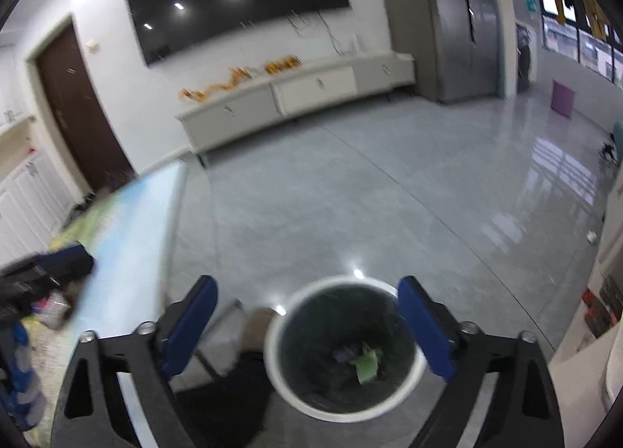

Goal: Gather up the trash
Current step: 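Open the left gripper over the bin while the right opens to drop the purple bag, then move both open grippers back to the trash pile on the table, then grasp the pink wrapper with the left gripper while the right grasps the red chip bag, then carry the pink wrapper and red chip bag with both grippers to the bin, then open the left gripper over the bin while the right opens to drop the chip bag, then move both open grippers back to the table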

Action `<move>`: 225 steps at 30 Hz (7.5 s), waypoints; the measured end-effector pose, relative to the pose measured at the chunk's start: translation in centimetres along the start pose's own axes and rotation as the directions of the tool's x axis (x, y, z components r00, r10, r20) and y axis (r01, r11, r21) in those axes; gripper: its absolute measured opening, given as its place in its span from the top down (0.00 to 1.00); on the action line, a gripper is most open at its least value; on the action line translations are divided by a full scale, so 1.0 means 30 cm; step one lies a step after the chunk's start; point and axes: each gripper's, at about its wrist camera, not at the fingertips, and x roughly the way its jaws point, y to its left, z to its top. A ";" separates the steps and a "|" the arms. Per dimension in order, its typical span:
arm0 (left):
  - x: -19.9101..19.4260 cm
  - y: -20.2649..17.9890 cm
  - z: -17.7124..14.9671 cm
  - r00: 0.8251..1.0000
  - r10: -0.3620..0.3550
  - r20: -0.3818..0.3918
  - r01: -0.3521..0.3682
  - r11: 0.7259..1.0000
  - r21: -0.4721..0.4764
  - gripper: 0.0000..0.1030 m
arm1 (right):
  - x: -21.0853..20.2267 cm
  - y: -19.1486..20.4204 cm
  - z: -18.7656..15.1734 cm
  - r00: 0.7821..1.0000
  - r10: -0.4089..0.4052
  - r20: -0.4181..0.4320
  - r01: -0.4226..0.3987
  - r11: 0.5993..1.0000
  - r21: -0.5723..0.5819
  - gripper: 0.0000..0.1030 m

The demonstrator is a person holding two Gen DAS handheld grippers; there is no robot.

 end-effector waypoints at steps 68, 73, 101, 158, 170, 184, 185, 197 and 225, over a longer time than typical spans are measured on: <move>-0.120 0.764 -0.322 0.998 0.014 -0.057 -0.037 0.910 -0.414 0.64 | 0.494 1.036 -0.055 0.842 0.384 -0.377 -0.523 0.750 -0.404 0.81; -0.085 0.766 -0.307 0.998 0.000 -0.069 -0.031 0.895 -0.445 0.80 | 0.449 0.971 -0.043 0.822 0.437 -0.364 -0.556 0.754 -0.349 0.90; -0.306 0.522 -0.453 0.994 -0.093 -0.055 0.067 0.931 -0.359 0.92 | 0.072 0.604 0.010 0.844 0.513 -0.160 -0.536 0.821 -0.195 0.92; 0.216 -0.282 0.088 0.934 -0.311 -0.178 0.324 0.945 0.051 0.90 | 0.139 -0.237 -0.025 0.991 0.118 -0.064 -0.107 0.981 0.160 0.89; 0.290 -0.329 0.132 0.925 -0.332 -0.187 0.340 0.940 0.013 0.49 | 0.165 -0.303 -0.039 0.995 0.043 -0.088 -0.027 0.984 0.176 0.65; -0.078 -0.049 0.030 0.988 -0.151 -0.016 0.151 0.988 -0.002 0.49 | -0.094 -0.092 0.088 0.992 0.113 0.064 -0.119 0.988 0.095 0.64; -0.110 -0.014 0.016 0.991 -0.137 -0.002 0.137 0.990 -0.017 0.49 | -0.114 -0.066 0.098 0.990 0.121 0.076 -0.128 0.989 0.081 0.64; -0.473 0.447 -0.272 0.985 0.138 0.103 -0.112 0.967 -0.228 0.39 | -0.211 0.272 0.162 0.967 0.239 0.093 -0.229 0.967 -0.108 0.54; -0.258 0.699 -0.498 0.989 0.127 -0.079 -0.147 0.927 -0.345 0.38 | 0.280 0.852 -0.196 0.827 0.334 -0.453 -0.475 0.845 -0.244 0.43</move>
